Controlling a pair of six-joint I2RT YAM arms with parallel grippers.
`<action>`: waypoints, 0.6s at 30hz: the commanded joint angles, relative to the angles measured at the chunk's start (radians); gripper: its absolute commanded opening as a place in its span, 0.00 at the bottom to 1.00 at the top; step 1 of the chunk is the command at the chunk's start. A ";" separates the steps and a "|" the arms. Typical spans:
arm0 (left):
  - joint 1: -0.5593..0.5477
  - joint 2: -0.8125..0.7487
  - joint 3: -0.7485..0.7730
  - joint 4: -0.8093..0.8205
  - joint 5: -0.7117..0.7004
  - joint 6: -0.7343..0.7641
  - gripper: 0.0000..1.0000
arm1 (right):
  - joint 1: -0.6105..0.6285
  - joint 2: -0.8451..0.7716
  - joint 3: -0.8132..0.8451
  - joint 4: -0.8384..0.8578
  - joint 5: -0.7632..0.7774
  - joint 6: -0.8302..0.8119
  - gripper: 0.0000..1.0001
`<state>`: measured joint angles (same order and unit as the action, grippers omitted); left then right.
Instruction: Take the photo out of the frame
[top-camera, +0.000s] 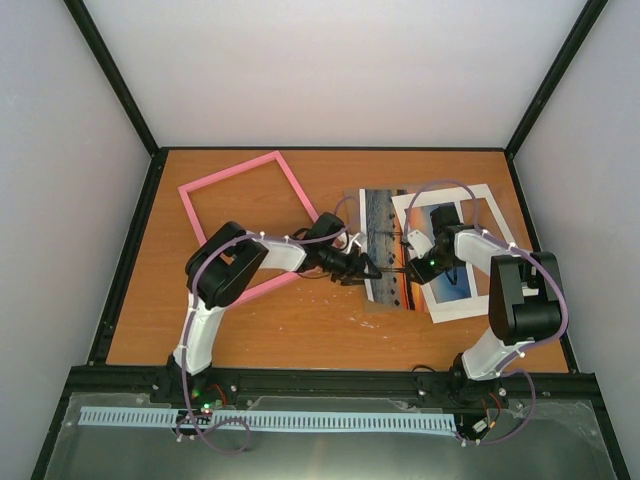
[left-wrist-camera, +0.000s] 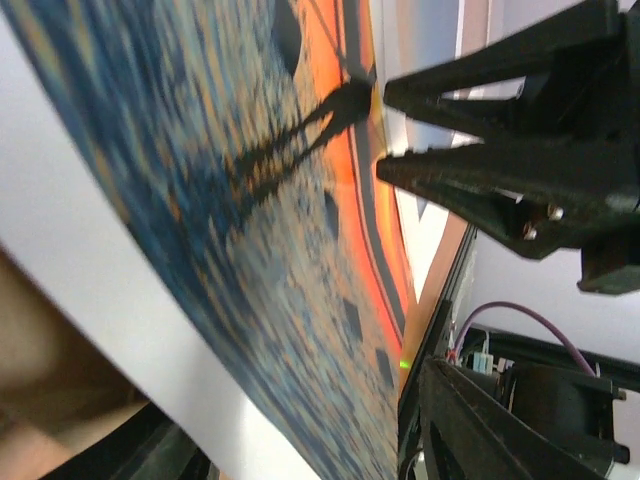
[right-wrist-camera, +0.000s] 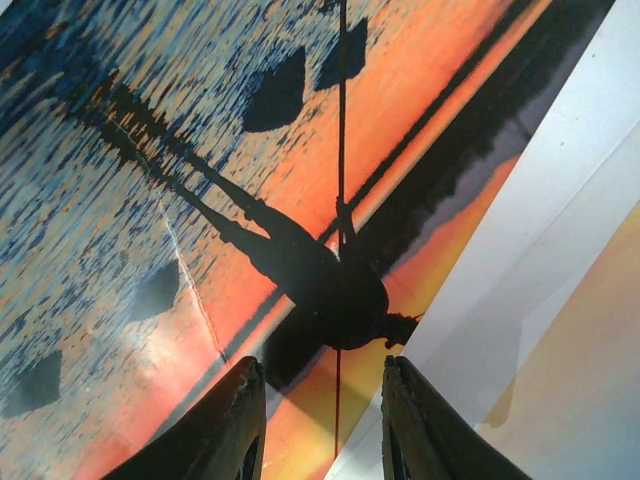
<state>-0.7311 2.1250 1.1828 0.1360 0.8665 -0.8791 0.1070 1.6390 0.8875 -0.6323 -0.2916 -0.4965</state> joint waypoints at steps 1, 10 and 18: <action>0.017 0.050 0.059 0.075 -0.045 -0.039 0.53 | 0.005 0.048 -0.026 -0.029 0.017 0.007 0.34; 0.045 0.116 0.147 0.119 -0.094 -0.030 0.49 | 0.005 0.051 -0.024 -0.029 0.022 0.007 0.34; 0.062 0.169 0.239 0.091 -0.125 -0.051 0.41 | 0.005 0.052 -0.021 -0.027 0.025 0.007 0.33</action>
<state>-0.6785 2.2593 1.3586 0.2302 0.7822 -0.9115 0.1070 1.6421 0.8898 -0.6331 -0.2913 -0.4927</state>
